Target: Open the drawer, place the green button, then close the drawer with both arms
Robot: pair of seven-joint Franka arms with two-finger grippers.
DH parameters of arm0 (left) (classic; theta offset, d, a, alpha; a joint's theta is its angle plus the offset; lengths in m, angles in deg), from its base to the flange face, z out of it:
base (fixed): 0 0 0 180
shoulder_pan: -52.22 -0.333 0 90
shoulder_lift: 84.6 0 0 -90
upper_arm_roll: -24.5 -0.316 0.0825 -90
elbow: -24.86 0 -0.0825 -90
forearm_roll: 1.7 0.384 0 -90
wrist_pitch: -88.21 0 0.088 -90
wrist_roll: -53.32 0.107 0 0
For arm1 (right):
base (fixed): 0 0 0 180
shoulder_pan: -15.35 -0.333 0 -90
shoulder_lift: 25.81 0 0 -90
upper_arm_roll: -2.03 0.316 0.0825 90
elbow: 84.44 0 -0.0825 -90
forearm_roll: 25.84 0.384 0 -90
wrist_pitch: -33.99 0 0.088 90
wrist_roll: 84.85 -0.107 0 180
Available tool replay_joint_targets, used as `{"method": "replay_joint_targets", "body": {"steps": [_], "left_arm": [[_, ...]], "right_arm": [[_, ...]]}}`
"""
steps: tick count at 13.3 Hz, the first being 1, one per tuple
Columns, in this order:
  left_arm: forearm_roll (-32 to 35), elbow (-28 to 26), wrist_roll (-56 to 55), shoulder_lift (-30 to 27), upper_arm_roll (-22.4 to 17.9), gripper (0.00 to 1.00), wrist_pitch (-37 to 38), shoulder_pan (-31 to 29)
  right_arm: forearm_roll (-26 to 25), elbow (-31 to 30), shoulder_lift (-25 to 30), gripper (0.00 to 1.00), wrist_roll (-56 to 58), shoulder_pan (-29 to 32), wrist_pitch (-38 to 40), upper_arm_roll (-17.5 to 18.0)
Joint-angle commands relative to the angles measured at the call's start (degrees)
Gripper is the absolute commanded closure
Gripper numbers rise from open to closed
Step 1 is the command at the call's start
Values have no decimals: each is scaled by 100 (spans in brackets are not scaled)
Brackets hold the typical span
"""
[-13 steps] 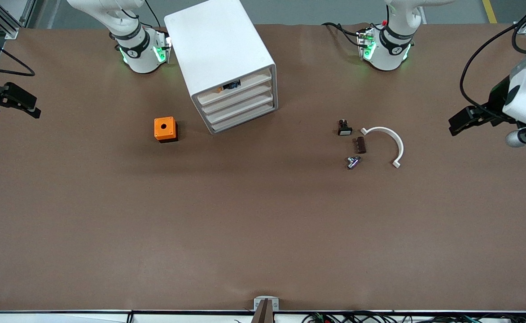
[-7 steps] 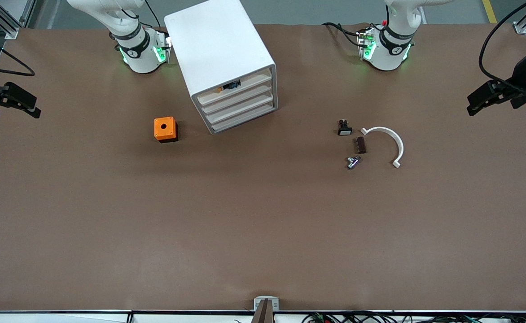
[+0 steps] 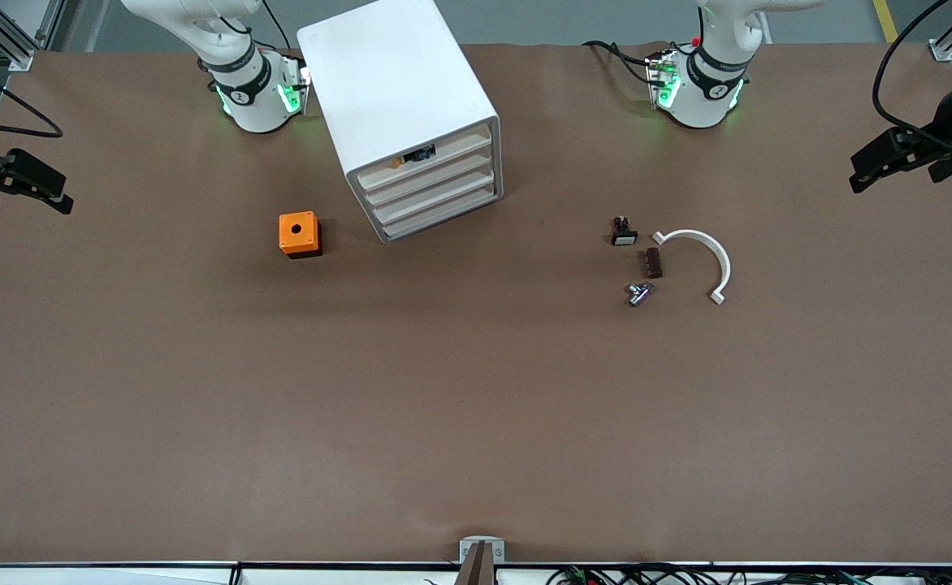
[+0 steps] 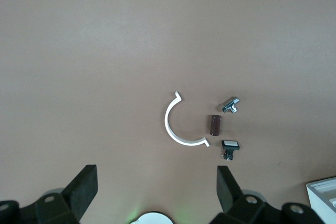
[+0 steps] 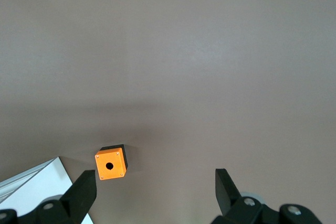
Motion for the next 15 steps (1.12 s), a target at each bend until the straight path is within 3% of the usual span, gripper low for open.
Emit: {"method": "replay_joint_targets", "body": {"steps": [1,15], "left_arm": [[-148,-485,101,-454,-163,0,-166,136],[-227,-441,84,-332,-57,0,-140,83]], "right_arm": [[-110,73,31,0,-1,61,73,32],[-110,108,31,0,16,114,90,32]]}}
